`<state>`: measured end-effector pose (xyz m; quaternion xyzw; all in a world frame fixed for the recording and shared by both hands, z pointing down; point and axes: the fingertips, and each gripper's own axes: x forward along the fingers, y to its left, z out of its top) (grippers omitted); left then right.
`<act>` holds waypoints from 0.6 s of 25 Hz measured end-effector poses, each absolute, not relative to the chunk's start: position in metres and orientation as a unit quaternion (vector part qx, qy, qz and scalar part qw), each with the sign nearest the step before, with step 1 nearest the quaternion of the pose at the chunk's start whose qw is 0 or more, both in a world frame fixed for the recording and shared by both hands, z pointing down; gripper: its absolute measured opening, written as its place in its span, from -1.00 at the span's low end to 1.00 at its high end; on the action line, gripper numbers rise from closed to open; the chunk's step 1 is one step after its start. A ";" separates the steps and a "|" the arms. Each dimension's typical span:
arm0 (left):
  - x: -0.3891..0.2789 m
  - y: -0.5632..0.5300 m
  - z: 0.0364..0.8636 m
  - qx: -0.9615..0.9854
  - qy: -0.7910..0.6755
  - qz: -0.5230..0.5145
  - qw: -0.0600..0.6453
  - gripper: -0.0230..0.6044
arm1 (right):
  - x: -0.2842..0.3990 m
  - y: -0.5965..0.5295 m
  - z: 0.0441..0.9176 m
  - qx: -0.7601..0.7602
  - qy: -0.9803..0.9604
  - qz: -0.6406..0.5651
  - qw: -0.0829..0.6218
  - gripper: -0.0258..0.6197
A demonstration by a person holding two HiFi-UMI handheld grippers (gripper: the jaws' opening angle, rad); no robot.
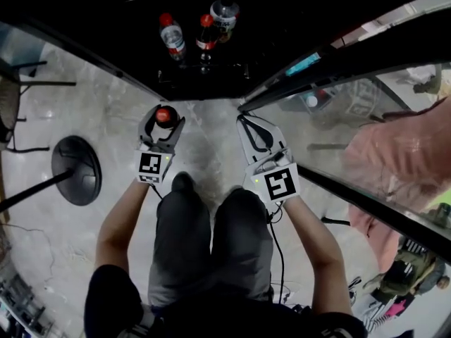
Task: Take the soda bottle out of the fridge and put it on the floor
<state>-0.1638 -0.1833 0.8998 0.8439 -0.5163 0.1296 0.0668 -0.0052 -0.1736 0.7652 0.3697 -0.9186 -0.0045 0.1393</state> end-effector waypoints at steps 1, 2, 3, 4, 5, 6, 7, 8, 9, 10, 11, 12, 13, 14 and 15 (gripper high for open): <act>-0.162 -0.183 0.909 0.846 -0.513 0.131 0.064 0.09 | -0.005 -0.176 0.770 0.369 -0.919 -0.005 0.135 -0.86; -0.161 -0.182 0.920 0.848 -0.509 0.132 0.065 0.09 | -0.005 -0.177 0.775 0.368 -0.920 -0.006 0.132 -0.86; -0.160 -0.182 0.931 0.849 -0.508 0.133 0.068 0.09 | -0.005 -0.178 0.781 0.367 -0.921 -0.007 0.129 -0.86; -0.159 -0.183 0.942 0.848 -0.507 0.134 0.072 0.09 | -0.006 -0.179 0.787 0.365 -0.922 -0.009 0.128 -0.86; -0.159 -0.183 0.952 0.848 -0.507 0.135 0.073 0.09 | -0.007 -0.179 0.794 0.362 -0.923 -0.012 0.128 -0.86; -0.159 -0.183 0.962 0.847 -0.509 0.136 0.073 0.09 | -0.008 -0.179 0.801 0.360 -0.924 -0.013 0.129 -0.86; -0.158 -0.182 0.972 0.846 -0.510 0.138 0.074 0.09 | -0.009 -0.177 0.807 0.358 -0.924 -0.013 0.131 -0.86; -0.158 -0.182 0.981 0.844 -0.512 0.139 0.075 0.09 | -0.008 -0.177 0.814 0.358 -0.924 -0.011 0.133 -0.86; -0.157 -0.184 0.990 0.843 -0.514 0.140 0.076 0.09 | -0.009 -0.177 0.820 0.358 -0.924 -0.010 0.135 -0.86; -0.157 -0.185 1.000 0.842 -0.515 0.141 0.077 0.09 | -0.009 -0.179 0.827 0.358 -0.923 -0.012 0.138 -0.86; -0.158 -0.185 1.009 0.841 -0.517 0.141 0.079 0.08 | -0.010 -0.180 0.833 0.358 -0.923 -0.014 0.140 -0.86; -0.159 -0.185 1.019 0.840 -0.518 0.142 0.082 0.09 | -0.011 -0.181 0.838 0.358 -0.923 -0.014 0.142 -0.86; -0.160 -0.185 1.028 0.840 -0.518 0.142 0.083 0.08 | -0.013 -0.182 0.843 0.359 -0.923 -0.014 0.141 -0.86; -0.160 -0.184 1.037 0.840 -0.517 0.143 0.083 0.09 | -0.014 -0.182 0.847 0.360 -0.923 -0.013 0.139 -0.86; -0.160 -0.183 1.046 0.840 -0.517 0.144 0.086 0.08 | -0.016 -0.182 0.850 0.360 -0.923 -0.012 0.137 -0.86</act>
